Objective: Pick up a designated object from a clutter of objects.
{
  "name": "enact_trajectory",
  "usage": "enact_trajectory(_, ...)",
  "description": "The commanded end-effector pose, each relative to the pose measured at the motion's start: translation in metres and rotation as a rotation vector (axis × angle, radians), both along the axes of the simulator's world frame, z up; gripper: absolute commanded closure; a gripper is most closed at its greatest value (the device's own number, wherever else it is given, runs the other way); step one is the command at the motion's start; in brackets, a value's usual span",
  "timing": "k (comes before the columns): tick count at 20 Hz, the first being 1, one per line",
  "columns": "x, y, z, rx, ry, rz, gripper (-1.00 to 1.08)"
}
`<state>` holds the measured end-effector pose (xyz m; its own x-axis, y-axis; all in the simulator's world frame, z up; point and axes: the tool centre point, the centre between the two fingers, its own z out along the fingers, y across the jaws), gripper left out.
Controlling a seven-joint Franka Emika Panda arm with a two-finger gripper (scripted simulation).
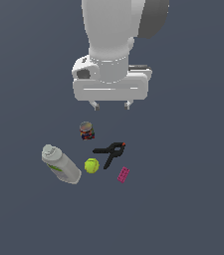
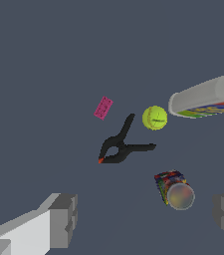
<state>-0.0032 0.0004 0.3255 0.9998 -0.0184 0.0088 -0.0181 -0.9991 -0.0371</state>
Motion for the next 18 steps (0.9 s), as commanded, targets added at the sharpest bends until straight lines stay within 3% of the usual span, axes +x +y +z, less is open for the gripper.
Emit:
enact_trajectory(1, 0.001, 0.0, -0.004, 0.0, 0.001, -0.013, -0.92)
enact_trajectory(9, 0.007, 0.001, -0.031, 0.001, 0.006, -0.116, -0.92)
enact_trajectory(18, 0.015, 0.003, -0.087, 0.0, 0.015, -0.324, -0.92)
